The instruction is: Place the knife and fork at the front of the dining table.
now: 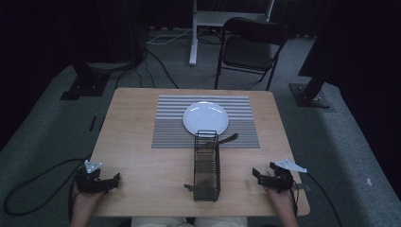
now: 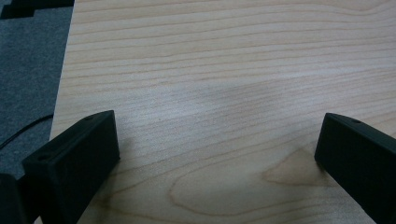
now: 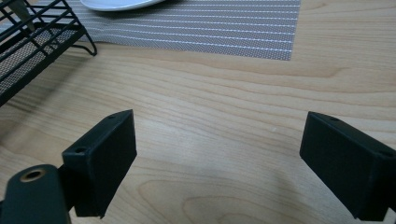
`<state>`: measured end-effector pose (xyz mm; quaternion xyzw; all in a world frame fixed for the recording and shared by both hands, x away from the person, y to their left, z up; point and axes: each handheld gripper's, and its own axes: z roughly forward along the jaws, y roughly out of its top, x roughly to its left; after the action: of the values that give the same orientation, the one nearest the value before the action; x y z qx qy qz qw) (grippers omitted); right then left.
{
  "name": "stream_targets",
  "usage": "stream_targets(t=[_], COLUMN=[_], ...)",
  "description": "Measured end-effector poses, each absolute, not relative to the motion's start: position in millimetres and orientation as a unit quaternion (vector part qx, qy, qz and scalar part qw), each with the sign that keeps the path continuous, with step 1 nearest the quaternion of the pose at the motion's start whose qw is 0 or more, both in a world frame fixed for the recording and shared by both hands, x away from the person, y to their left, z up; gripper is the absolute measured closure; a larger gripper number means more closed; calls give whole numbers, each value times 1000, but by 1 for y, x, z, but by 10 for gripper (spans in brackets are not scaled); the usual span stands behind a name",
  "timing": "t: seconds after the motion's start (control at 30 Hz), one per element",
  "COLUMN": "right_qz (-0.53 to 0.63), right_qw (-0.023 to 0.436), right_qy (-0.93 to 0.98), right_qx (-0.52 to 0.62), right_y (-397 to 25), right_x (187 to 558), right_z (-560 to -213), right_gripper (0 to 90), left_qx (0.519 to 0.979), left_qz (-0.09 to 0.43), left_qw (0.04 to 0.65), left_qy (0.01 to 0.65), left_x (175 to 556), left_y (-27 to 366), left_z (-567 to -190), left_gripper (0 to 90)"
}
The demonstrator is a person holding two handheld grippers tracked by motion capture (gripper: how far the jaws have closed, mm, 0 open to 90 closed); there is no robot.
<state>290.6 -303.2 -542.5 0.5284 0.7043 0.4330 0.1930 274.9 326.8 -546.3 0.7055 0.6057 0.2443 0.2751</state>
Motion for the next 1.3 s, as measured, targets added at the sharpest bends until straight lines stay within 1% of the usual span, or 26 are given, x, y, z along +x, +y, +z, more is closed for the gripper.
stream_targets(t=[0.4, 0.63, 1.0, 1.3], right_qz=[419, 427, 452, 494], right_qw=[194, 176, 174, 178], right_qy=[720, 721, 720, 709], right_qx=[518, 516, 497, 471], right_y=[-297, -292, -282, -270], right_x=[290, 288, 285, 281], right_z=[-542, -540, -520, -490], right_gripper=[104, 104, 105, 105], left_qx=[702, 700, 698, 698], left_qz=[246, 247, 247, 247], left_qw=[274, 273, 272, 272], left_qy=[610, 612, 614, 614], left_x=[276, 274, 274, 274], left_y=[326, 325, 325, 325], left_z=[-547, -546, -546, -546], left_gripper=[0, 0, 0, 0])
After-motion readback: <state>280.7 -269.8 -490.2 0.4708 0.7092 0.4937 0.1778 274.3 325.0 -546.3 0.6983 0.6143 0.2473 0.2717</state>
